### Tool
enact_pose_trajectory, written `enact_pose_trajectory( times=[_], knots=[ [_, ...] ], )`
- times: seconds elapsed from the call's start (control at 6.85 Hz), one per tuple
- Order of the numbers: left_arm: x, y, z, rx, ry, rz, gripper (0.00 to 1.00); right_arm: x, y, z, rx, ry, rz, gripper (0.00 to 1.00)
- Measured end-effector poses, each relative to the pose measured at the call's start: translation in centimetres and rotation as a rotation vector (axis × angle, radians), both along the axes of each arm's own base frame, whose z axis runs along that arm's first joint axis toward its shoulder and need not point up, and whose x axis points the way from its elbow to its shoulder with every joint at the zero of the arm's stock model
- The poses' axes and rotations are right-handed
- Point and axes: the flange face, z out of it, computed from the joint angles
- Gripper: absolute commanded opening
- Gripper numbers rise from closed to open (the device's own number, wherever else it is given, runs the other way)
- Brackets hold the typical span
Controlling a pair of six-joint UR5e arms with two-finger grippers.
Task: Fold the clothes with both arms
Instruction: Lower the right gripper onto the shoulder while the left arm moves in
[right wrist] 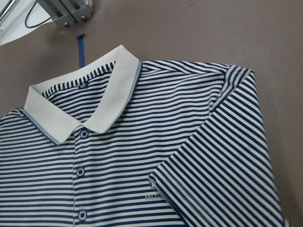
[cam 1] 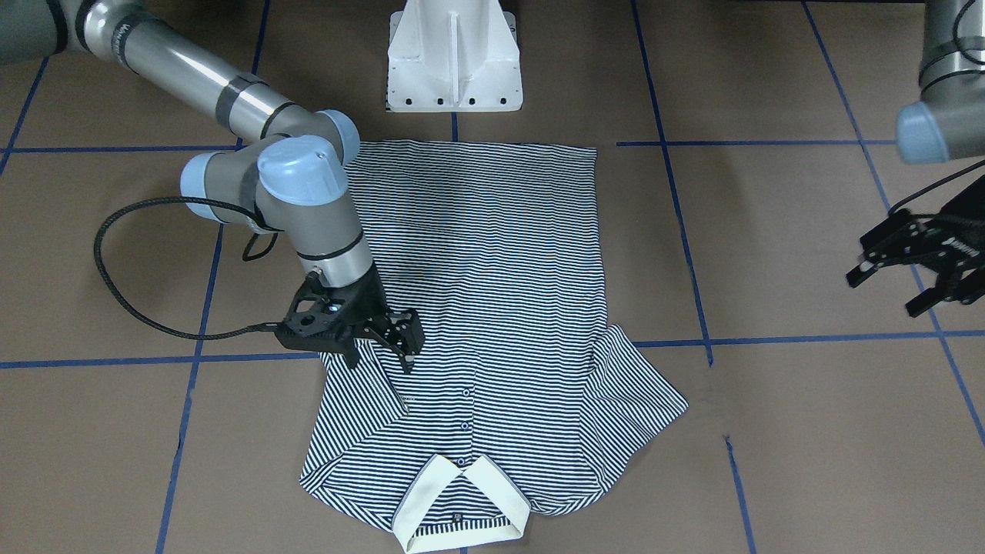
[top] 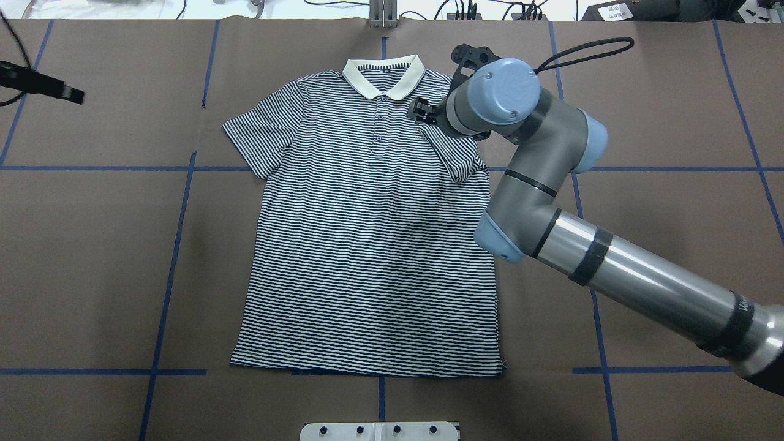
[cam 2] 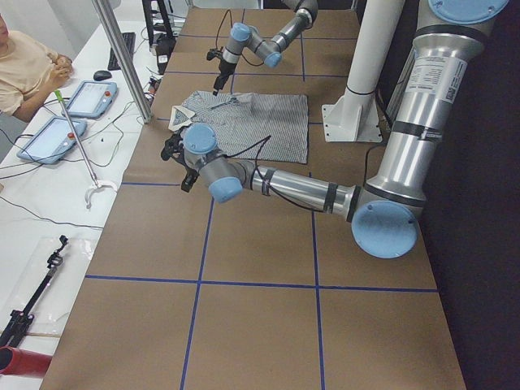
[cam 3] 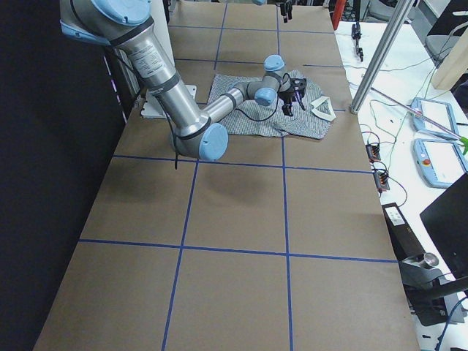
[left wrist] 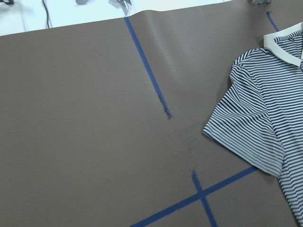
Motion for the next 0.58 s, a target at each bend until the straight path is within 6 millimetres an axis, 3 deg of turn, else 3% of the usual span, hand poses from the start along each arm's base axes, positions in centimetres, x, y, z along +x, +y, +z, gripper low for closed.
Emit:
enact_pose_trajectory(
  times=[0.29,0.44,0.58],
  knots=[
    [13.6,-3.3,-5.0,-0.066,-0.025,-0.100,0.87,6.3,2.8,2.2,-0.002,-0.043,-0.018,1.00],
    [19.1,-4.2,-6.1,-0.078,-0.053,-0.151,0.83,8.1,3.4,3.2,-0.008,-0.046,-0.022,1.00],
    [22.4,-4.6,-5.8,-0.086,-0.091,-0.195,0.78,8.9,3.7,3.8,-0.012,-0.044,-0.021,1.00]
  ],
)
